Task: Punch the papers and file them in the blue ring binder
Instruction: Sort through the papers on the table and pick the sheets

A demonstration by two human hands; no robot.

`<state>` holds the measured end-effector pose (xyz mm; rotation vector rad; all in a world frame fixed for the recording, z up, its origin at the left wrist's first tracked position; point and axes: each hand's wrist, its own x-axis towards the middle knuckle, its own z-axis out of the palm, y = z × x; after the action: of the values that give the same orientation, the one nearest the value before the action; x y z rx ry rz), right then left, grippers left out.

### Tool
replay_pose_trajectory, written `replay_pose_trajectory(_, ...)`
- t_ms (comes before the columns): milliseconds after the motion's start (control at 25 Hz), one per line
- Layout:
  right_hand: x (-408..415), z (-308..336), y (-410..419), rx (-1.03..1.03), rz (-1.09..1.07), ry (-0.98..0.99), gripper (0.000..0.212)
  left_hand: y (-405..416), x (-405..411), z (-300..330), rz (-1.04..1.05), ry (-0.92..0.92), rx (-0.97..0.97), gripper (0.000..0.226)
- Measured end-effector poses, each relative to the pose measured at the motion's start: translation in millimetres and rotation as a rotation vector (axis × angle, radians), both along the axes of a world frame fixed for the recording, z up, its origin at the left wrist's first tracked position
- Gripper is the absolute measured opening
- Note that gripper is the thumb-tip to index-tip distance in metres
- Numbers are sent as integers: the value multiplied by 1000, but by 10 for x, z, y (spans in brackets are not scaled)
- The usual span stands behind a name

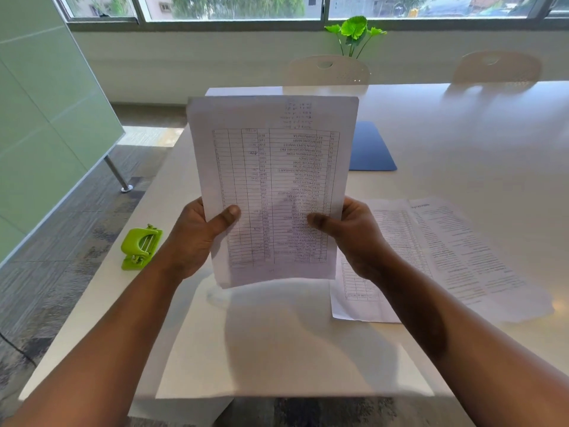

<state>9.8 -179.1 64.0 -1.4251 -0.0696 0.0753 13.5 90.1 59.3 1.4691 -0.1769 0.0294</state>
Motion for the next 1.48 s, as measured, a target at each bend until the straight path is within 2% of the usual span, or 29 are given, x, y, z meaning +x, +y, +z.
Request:
replay_pose_trajectory(120, -7, 34, -42, -12, 30, 33, 22, -5, 34, 36, 0, 13, 63, 49)
replay_pose_trajectory(200, -37, 12, -122, -92, 31, 63, 17, -82, 50, -15, 52, 67, 84, 33)
replay_pose_trajectory(280, -62, -53, -263, -214, 6, 95, 14, -178, 34, -128, 69, 159, 83, 28)
replay_pose_trajectory(360, -66, -143, -438, -413, -88, 100, 25, -273, 18, -281, 60, 262, 92, 24)
replay_pose_trajectory(520, -66, -222, -828, -857, -289, 101, 50, -455, 51, -481, 21, 445, -15, 22)
replay_pose_trajectory(640, -68, -257, -1183, -1158, -354, 180, 70, -657, 96, -446, -7, 496, 1, 18)
replay_pose_trajectory(720, -74, -313, -1381, -1266, -353, 269, 82, -784, 136, -444, -2, 515, 61, 16)
replay_pose_trajectory(800, -77, -374, -1503, -1319, -326, 329, 94, -885, 168, -474, 2, 537, 139, 17)
replay_pose_trajectory(880, -67, -406, -1542, -1365, -295, 349, 97, -957, 184, -508, 1, 560, 206, 18)
replay_pose_trajectory(1080, -47, -324, -1524, -1383, -239, 382, 72, -1057, 186, -522, 45, 561, 253, 11)
replay_pose_trajectory(1240, -43, -257, -1536, -1332, -244, 422, 68, -1094, 151, -499, 77, 565, 235, 9)
replay_pose_trajectory(1480, -20, -310, -1592, -1125, -296, 463, 89, -1091, 131, -489, 81, 557, 256, 12)
